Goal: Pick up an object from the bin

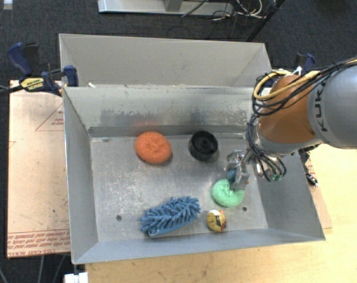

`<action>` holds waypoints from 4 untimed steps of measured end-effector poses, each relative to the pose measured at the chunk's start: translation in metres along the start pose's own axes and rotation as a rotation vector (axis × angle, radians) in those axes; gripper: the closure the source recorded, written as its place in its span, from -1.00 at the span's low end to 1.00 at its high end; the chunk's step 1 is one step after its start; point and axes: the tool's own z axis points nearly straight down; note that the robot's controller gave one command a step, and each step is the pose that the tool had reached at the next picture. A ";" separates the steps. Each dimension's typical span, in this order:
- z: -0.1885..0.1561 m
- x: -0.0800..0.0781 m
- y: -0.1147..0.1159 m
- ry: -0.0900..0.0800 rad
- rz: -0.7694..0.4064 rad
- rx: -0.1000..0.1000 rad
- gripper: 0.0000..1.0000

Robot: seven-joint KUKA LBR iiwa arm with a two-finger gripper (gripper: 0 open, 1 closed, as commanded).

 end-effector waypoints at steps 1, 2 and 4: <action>-0.008 0.001 0.001 0.003 0.000 -0.001 1.00; -0.025 0.001 0.001 0.004 -0.001 -0.003 1.00; -0.045 0.000 0.001 0.004 -0.001 -0.003 1.00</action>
Offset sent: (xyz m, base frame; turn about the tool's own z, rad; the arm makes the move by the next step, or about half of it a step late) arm 0.0000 0.0000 0.0086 0.0000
